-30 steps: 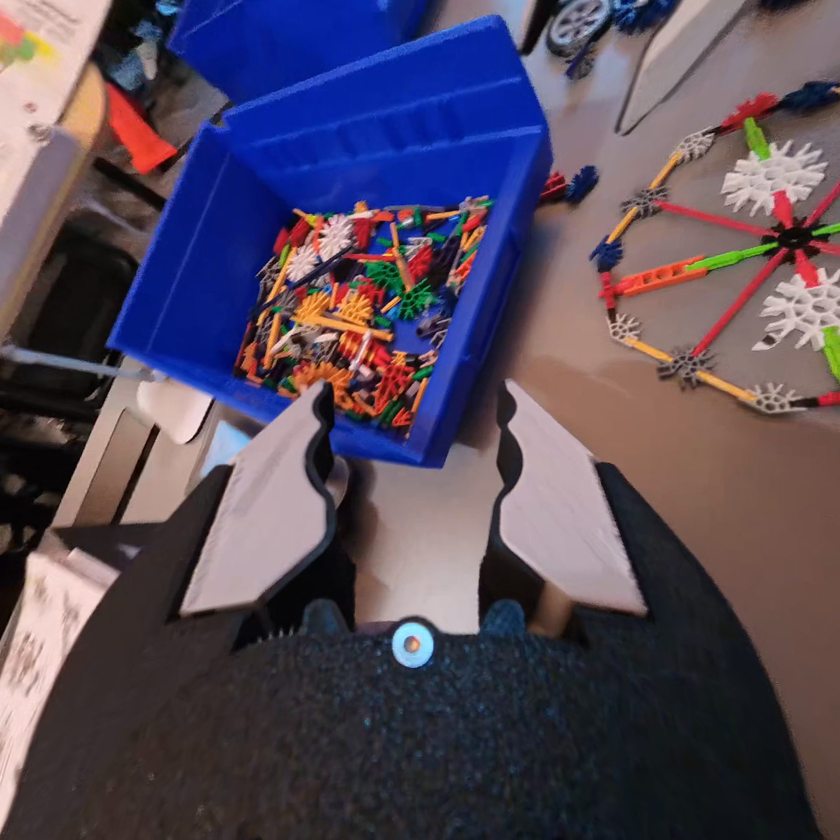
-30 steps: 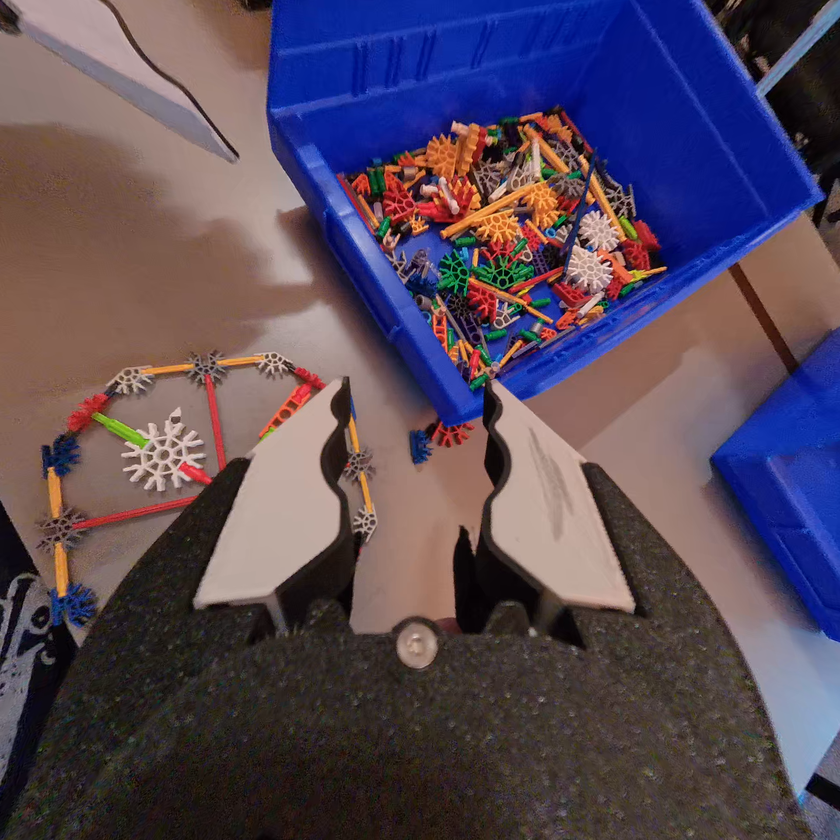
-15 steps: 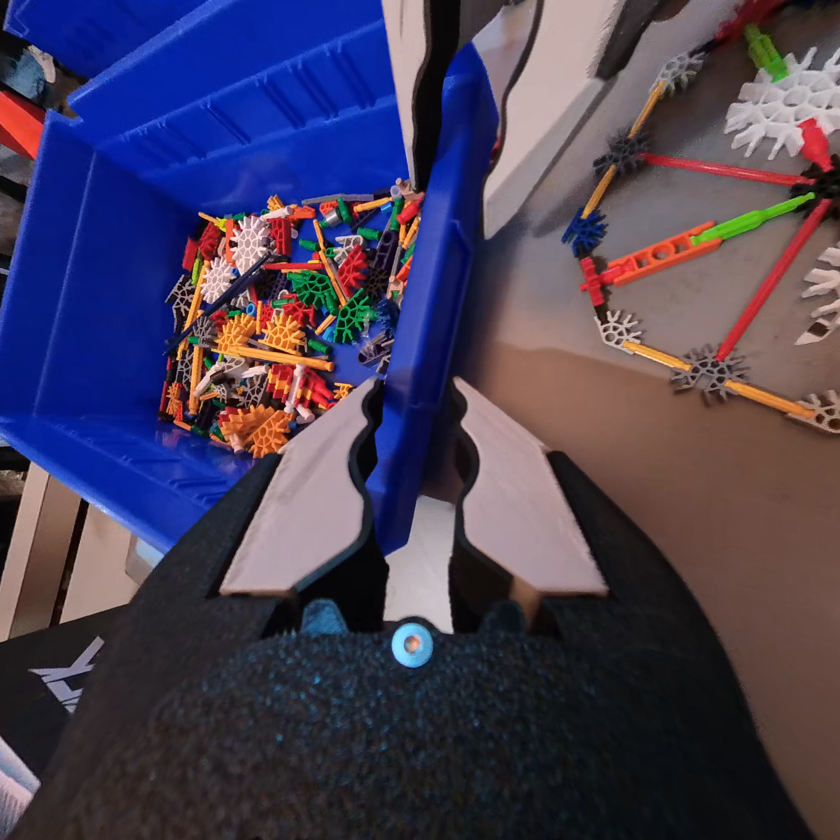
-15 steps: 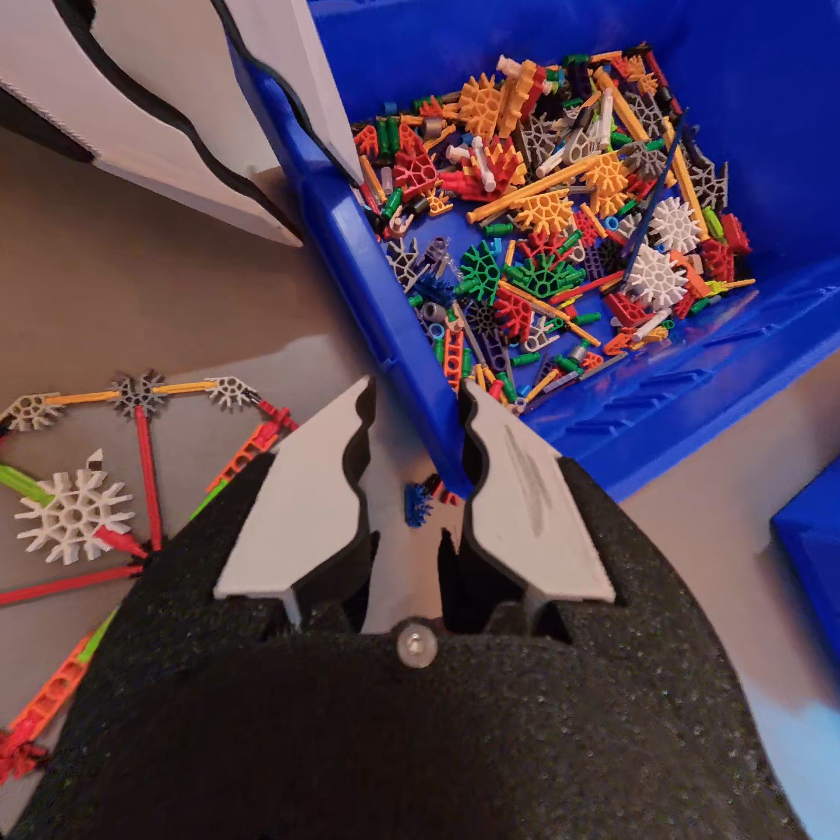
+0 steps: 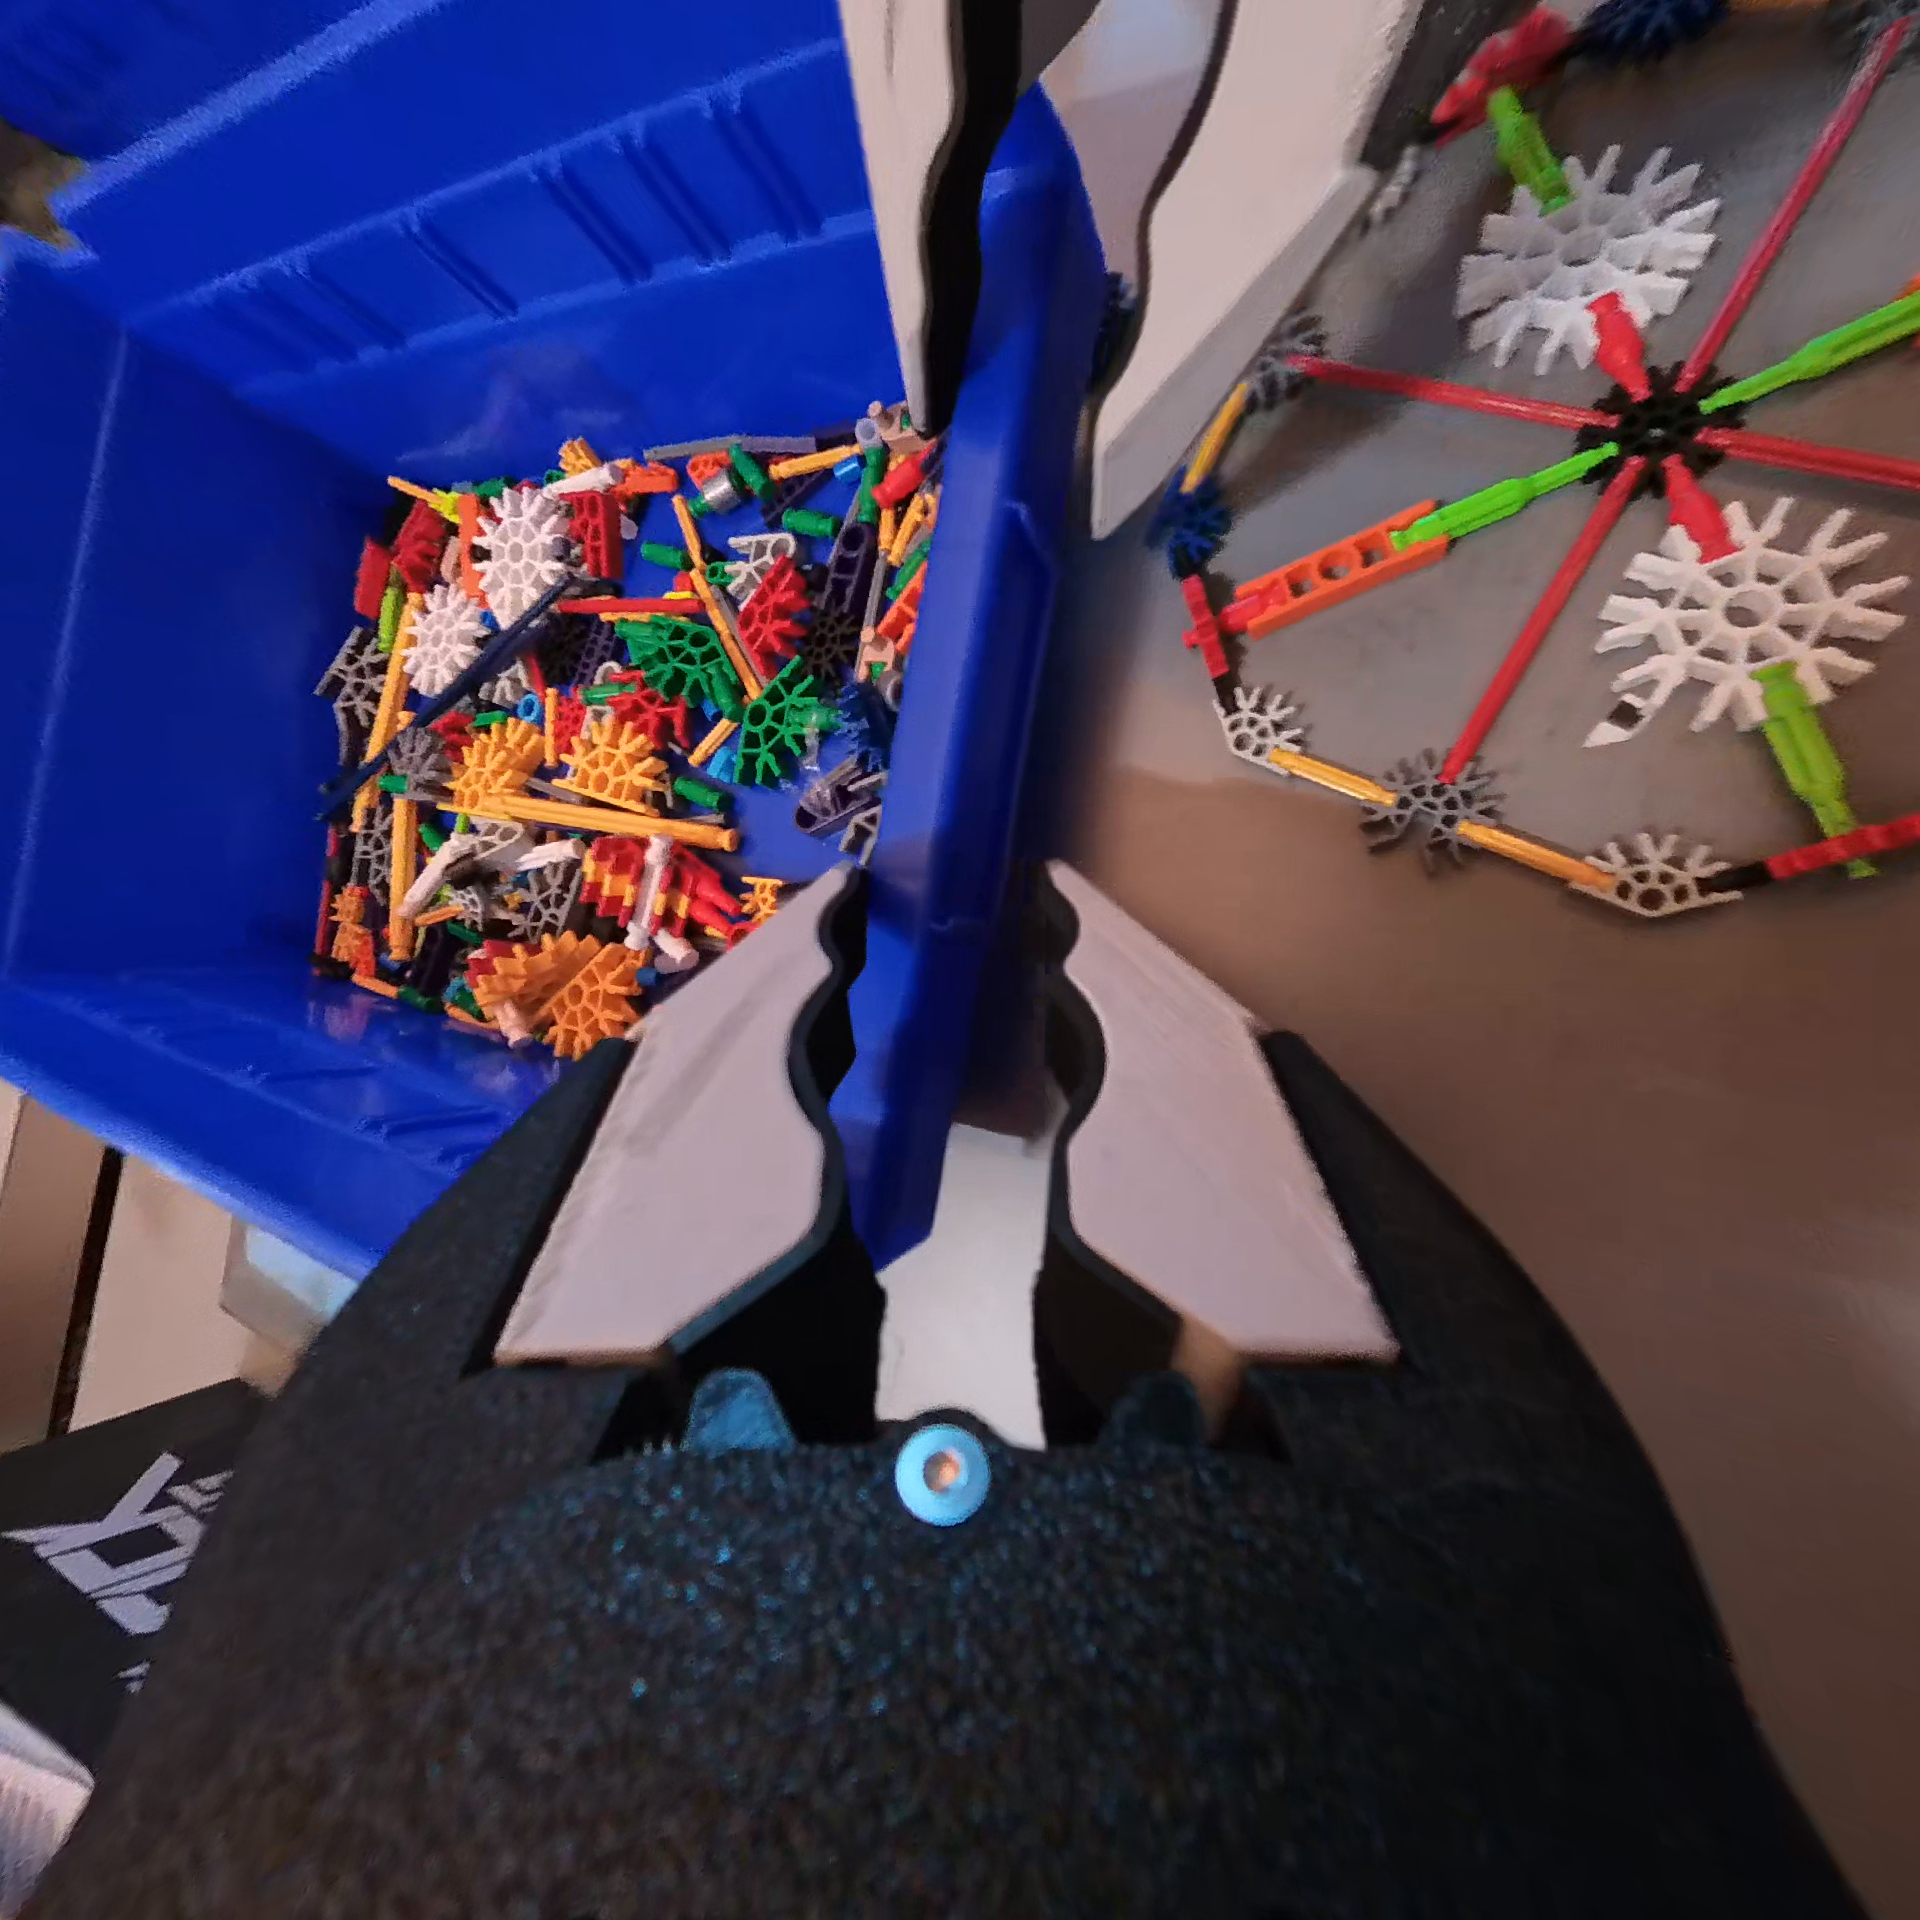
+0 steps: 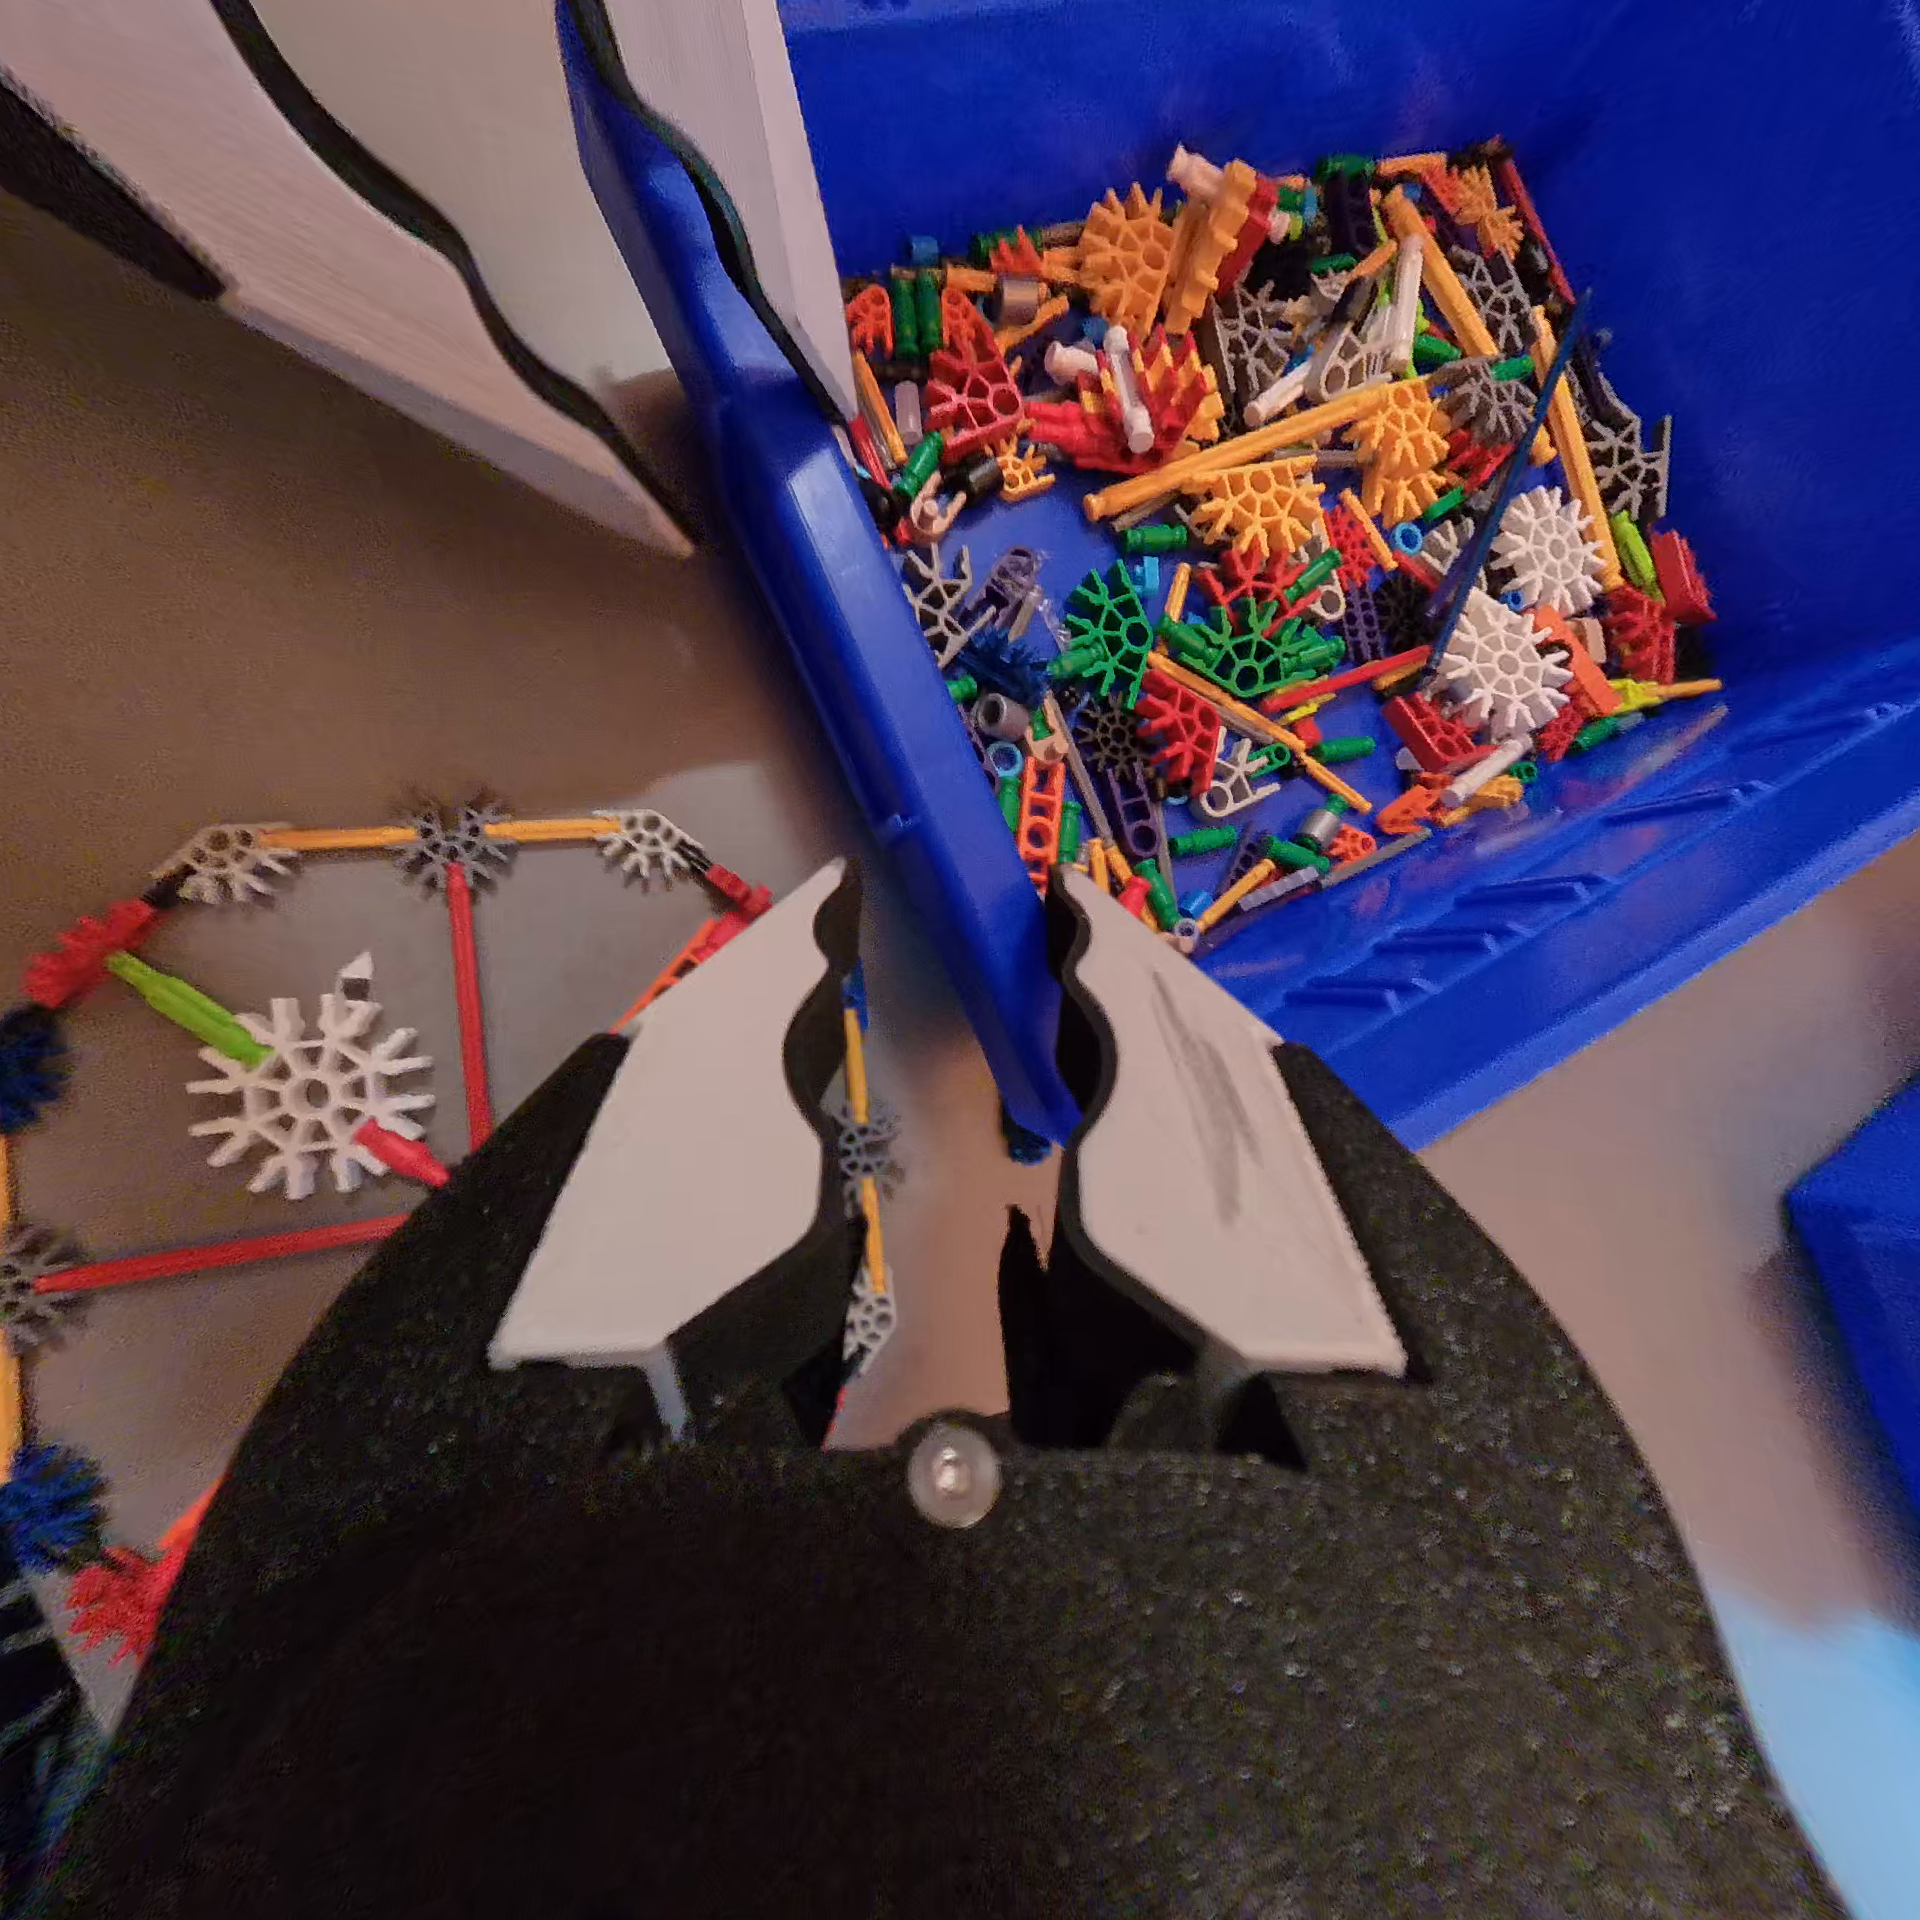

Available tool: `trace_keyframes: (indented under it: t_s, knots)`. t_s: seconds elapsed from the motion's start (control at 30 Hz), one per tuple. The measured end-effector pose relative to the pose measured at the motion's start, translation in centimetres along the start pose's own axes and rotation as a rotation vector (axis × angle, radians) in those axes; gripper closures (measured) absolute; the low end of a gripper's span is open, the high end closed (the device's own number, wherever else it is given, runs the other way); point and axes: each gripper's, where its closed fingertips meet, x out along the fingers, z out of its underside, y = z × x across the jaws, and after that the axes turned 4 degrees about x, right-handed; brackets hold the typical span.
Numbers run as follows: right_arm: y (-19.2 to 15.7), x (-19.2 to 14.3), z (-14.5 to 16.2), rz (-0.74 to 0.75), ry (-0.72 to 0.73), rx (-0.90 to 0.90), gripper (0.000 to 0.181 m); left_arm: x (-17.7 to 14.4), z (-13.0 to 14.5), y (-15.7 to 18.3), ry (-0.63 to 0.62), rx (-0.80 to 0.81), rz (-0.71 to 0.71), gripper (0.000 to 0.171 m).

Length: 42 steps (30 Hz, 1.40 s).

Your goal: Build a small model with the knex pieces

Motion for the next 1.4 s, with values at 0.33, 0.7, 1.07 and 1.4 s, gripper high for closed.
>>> trace_keyframes:
  t_s: [0.33,0.7,1.07,1.4]
  knots:
    - [0.0,-2.3,-2.8,-0.016,0.281,0.086,0.141,-5.4,-3.2,-5.4,0.088,0.146,0.043,0.115]
    - [-1.6,-2.0,-3.2,-0.043,0.446,0.019,0.148,2.9,-0.7,-11.8,-0.226,0.401,0.250,0.123]
    - [-1.1,-2.3,-3.2,-0.081,0.545,0.022,0.150,8.3,2.3,-12.6,-0.418,0.420,0.437,0.097]
    - [-0.7,-2.4,-2.8,-0.105,0.576,0.062,0.151,9.5,2.9,-10.4,-0.437,0.448,0.549,0.159]
